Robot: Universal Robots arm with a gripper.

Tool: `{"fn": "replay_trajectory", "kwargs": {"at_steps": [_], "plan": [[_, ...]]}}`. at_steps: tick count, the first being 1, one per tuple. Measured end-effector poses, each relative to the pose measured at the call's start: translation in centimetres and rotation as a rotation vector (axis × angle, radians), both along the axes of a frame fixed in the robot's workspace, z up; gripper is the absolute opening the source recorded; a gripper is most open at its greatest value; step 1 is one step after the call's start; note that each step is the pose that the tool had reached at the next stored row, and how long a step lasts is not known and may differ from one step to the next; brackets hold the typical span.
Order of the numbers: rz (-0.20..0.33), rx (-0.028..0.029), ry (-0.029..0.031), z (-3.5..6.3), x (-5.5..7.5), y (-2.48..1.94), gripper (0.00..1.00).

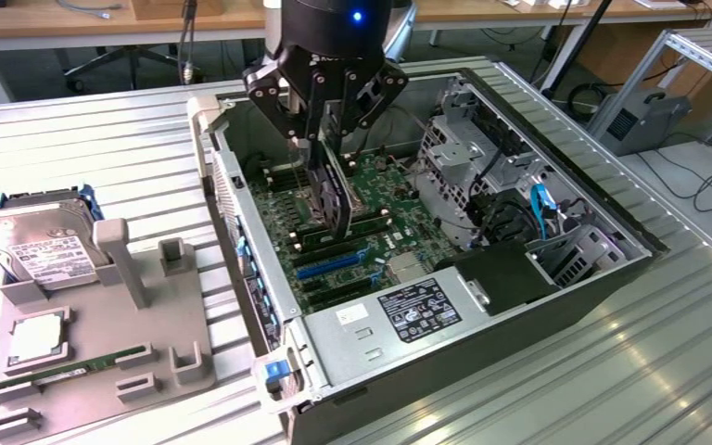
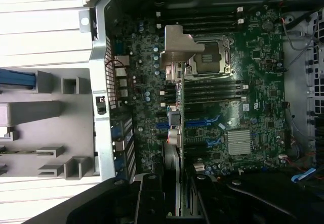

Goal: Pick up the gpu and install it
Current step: 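Pick up the gpu and move the gpu toward the slot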

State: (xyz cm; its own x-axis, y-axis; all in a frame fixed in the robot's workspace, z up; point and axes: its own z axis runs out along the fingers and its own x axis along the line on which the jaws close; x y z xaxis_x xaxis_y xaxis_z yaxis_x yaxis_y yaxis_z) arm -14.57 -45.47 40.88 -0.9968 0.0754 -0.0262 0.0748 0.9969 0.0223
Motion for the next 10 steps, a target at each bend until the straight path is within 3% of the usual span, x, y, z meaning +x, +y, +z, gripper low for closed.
{"fn": "replay_trajectory", "kwargs": {"at_steps": [10], "plan": [[0.0, -0.0009, 0.0, -0.12, 0.48, 0.0, 0.26]]}}
